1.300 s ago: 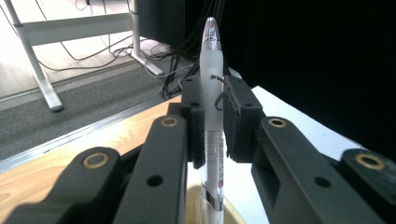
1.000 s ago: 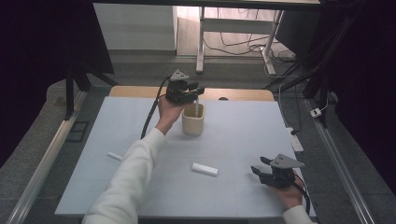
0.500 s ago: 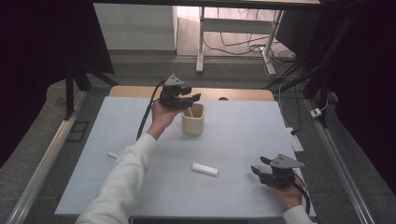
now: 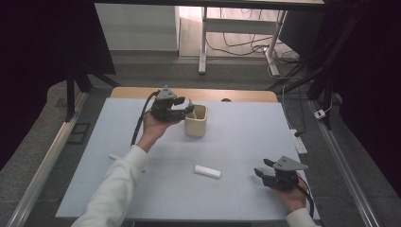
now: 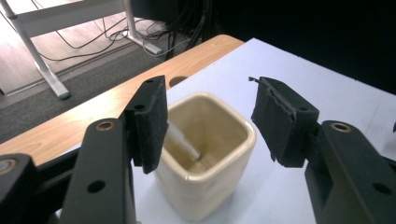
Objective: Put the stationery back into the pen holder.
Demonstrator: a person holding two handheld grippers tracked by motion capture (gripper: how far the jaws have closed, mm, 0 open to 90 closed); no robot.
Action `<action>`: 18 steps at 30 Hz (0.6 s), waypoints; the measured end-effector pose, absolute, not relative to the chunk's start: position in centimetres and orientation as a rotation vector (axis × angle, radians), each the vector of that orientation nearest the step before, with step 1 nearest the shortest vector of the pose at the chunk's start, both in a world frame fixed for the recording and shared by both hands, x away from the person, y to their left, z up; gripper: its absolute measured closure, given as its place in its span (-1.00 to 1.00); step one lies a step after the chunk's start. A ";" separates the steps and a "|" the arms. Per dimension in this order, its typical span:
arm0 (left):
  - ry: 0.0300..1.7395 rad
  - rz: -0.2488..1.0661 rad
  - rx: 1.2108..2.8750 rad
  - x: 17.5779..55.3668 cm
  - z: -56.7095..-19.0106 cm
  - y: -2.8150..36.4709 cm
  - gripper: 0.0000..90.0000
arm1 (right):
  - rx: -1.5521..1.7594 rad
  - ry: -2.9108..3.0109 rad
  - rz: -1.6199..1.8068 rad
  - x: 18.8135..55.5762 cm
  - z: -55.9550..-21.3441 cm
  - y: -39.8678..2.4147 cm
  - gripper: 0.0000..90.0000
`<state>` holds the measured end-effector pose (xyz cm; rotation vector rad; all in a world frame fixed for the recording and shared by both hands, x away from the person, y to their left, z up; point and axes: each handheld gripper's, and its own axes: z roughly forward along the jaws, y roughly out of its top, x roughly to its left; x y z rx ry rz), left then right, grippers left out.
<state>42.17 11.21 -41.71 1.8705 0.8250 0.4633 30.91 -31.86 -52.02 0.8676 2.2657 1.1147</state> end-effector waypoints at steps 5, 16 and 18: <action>0.812 0.471 1.893 41.3 -41.9 11.9 -0.03 | 0.870 2.264 1.114 30.9 -52.0 -31.9 -0.05; 0.826 0.452 1.970 39.5 -43.0 14.4 -0.07 | 0.869 2.264 1.108 30.9 -52.0 -31.8 -0.05; 0.834 0.441 1.982 39.3 -43.4 14.8 -0.07 | 0.869 2.266 1.106 30.9 -52.0 -31.8 -0.05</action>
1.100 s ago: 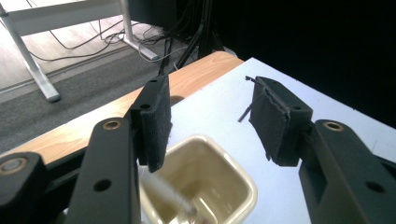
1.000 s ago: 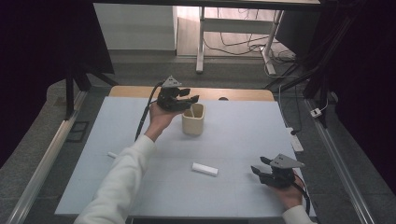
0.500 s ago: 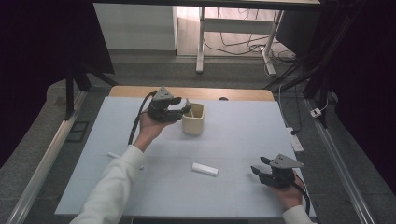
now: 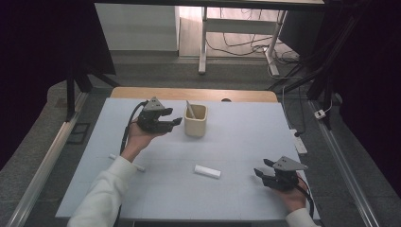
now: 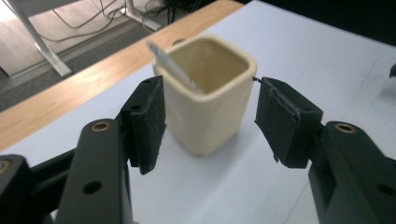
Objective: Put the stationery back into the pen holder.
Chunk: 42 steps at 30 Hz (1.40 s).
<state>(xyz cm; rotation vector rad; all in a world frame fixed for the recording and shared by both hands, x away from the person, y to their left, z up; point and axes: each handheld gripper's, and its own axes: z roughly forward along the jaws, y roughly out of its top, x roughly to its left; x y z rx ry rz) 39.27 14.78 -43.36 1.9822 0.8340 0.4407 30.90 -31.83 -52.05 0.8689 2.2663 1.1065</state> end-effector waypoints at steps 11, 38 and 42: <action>0.849 0.432 2.050 38.0 -44.6 16.9 -0.08 | 0.869 2.266 1.104 30.9 -52.1 -31.8 -0.05; 0.807 0.394 2.217 34.3 -45.1 20.6 -0.24 | 0.863 2.270 1.142 30.8 -51.9 -31.8 -0.21; 0.793 0.396 2.251 33.7 -45.1 21.5 -0.26 | 0.867 2.276 1.156 30.8 -51.9 -31.7 -0.23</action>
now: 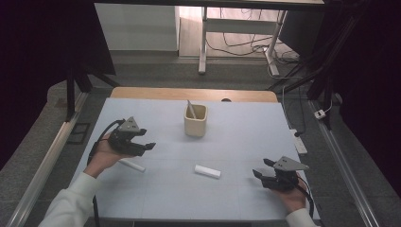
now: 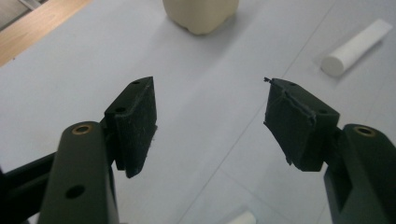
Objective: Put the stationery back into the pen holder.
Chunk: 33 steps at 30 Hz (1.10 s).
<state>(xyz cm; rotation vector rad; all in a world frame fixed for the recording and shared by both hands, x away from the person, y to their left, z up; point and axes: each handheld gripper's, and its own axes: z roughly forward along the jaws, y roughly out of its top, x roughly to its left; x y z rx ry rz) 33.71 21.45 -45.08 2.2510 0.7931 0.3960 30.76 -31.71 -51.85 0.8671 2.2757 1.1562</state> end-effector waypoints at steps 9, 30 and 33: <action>0.720 0.395 2.324 33.0 -44.7 22.7 -0.27 | 0.863 2.287 1.148 30.8 -52.0 -31.6 -0.23; 0.687 0.313 2.495 33.3 -46.9 24.2 -0.37 | 0.859 2.301 1.134 30.8 -52.1 -31.5 -0.23; 0.672 0.284 2.526 33.4 -47.3 24.4 -0.38 | 0.859 2.302 1.133 30.8 -52.1 -31.5 -0.23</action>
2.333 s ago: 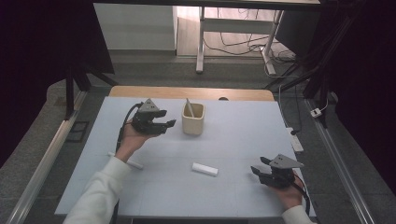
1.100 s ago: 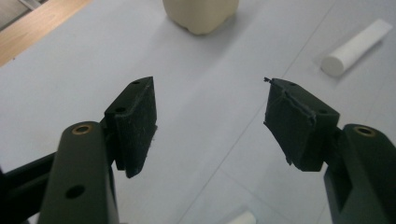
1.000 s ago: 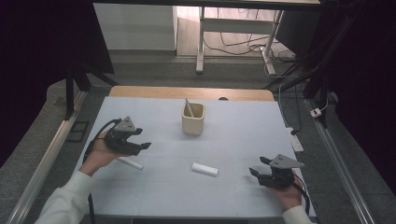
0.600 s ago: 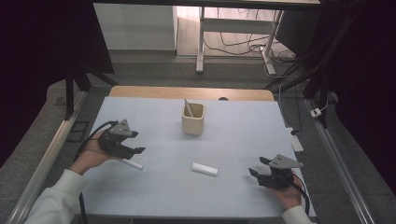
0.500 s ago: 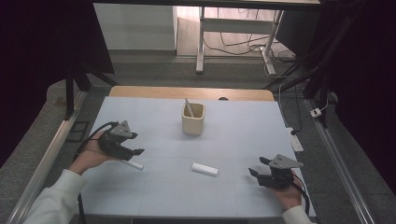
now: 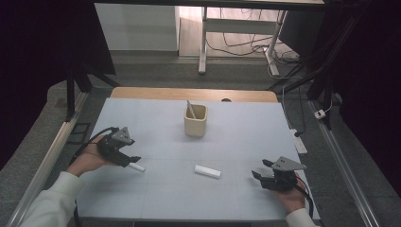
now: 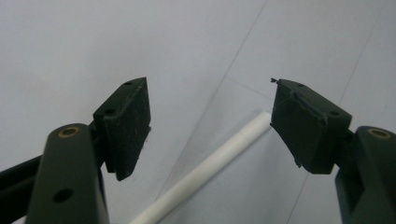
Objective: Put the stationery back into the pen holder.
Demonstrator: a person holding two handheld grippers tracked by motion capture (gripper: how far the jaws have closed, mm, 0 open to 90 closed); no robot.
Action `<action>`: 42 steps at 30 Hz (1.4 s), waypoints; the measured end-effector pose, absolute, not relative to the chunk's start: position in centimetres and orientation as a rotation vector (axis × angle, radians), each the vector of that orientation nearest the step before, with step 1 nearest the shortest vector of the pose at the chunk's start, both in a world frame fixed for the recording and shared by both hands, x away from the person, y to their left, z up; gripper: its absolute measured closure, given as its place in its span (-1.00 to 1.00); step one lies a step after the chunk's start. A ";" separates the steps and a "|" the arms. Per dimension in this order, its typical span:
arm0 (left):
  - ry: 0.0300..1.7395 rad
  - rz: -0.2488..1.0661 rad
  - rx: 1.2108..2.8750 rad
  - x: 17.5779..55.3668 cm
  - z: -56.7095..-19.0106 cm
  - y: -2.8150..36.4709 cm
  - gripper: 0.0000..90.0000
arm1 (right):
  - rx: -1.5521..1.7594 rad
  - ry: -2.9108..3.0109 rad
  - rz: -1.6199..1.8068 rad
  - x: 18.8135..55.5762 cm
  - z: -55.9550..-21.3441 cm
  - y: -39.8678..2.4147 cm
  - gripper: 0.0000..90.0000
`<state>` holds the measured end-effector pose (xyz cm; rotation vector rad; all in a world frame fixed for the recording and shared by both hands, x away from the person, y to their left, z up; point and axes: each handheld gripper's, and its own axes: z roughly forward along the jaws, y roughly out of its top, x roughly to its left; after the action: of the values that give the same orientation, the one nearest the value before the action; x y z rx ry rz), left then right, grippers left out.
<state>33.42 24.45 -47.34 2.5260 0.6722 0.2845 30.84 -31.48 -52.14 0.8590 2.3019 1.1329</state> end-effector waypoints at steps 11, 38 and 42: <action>0.583 0.212 2.635 33.7 -48.6 24.1 -0.39 | 0.860 2.303 1.130 30.8 -52.2 -31.5 -0.23; 0.429 0.183 2.801 34.0 -50.8 22.5 -0.20 | 0.856 2.312 1.119 30.8 -52.2 -31.4 -0.23; 0.413 0.167 2.817 34.1 -51.1 22.4 -0.08 | 0.853 2.313 1.121 30.9 -52.2 -31.4 -0.23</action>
<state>34.10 22.36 -51.05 2.8168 0.4133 0.1665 30.88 -31.43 -52.23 0.8529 2.3126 1.1205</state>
